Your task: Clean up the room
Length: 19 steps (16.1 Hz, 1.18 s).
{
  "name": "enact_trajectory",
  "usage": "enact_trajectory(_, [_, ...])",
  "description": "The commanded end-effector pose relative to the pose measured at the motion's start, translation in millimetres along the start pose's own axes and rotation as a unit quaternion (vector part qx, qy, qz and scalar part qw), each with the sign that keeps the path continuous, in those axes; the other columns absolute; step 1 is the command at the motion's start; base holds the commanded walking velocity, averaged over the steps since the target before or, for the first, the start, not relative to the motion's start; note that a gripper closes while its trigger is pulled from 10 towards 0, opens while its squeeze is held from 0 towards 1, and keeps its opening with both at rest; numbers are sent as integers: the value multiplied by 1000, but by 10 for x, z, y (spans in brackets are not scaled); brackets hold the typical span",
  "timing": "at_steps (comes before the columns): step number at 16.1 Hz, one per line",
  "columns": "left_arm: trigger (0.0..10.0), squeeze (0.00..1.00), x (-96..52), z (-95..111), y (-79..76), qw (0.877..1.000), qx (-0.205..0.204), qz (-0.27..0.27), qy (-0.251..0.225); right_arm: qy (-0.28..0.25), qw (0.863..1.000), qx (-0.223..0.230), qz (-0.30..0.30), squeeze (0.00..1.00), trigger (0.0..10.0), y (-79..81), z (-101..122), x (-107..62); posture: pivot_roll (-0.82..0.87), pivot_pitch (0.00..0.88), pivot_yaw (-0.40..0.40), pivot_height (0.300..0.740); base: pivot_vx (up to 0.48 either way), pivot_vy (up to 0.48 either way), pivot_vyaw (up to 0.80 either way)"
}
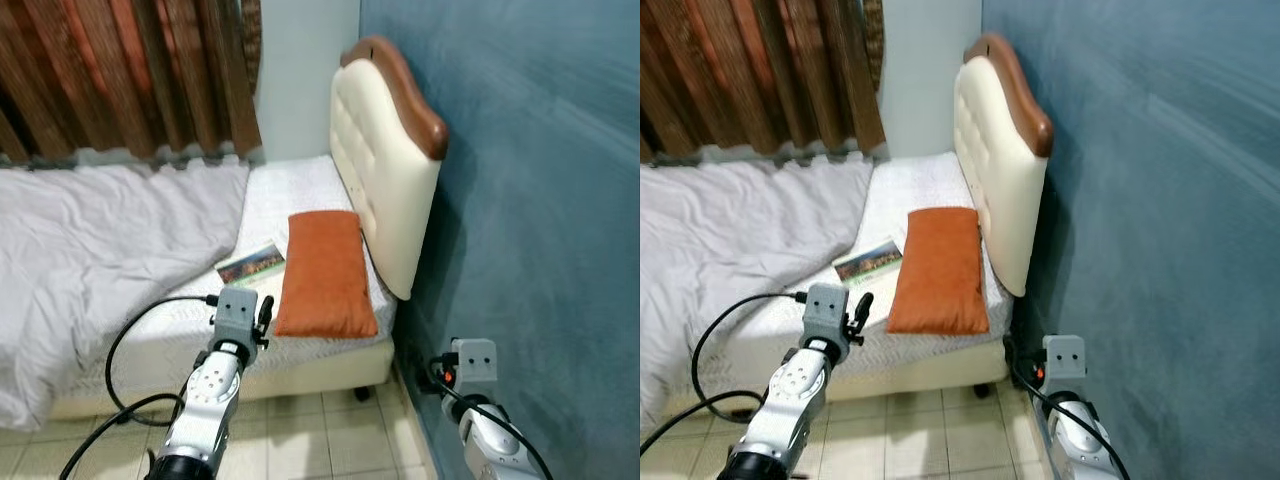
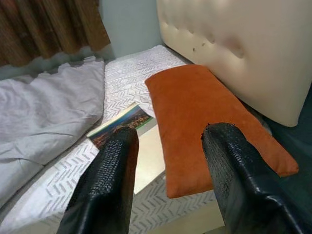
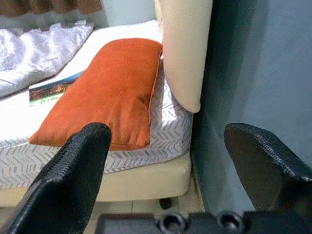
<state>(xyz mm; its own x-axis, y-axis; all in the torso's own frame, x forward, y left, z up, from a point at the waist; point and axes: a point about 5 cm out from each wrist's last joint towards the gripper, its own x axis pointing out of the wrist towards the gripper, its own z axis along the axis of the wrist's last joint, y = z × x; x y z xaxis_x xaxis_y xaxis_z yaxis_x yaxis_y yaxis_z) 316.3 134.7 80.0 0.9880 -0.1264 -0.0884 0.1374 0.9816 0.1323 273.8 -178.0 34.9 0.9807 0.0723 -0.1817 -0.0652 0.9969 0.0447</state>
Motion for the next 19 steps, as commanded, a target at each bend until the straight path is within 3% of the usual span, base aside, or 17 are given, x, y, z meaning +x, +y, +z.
enact_trajectory(1, [10000, 0, 19, 23, -6, 1000, 14, -3, -1, 5, 1000, 4, 2, 0, 10000, 14, -4, 27, -55, 0, 2, 668, 0, 0, 0])
enact_trajectory(9, [10000, 0, 4, 25, -10, 999, 31, -5, -6, 4, 1000, -14, 0, 0, 10000, -6, -19, 8, -56, 0, 3, 630, 0, 0, 0])
enact_trajectory(11, [10000, 0, -18, 58, -40, 999, 13, -24, -23, -2, 1000, -13, 5, 0, 10000, 8, -6, 12, -56, 0, 4, 630, 0, 0, 0])
enact_trajectory(19, [10000, 0, -10, 57, -22, 999, 12, -24, -22, 3, 1000, -15, 5, 0, 10000, 4, -13, 65, -49, 0, 1, 630, 428, 0, 0])
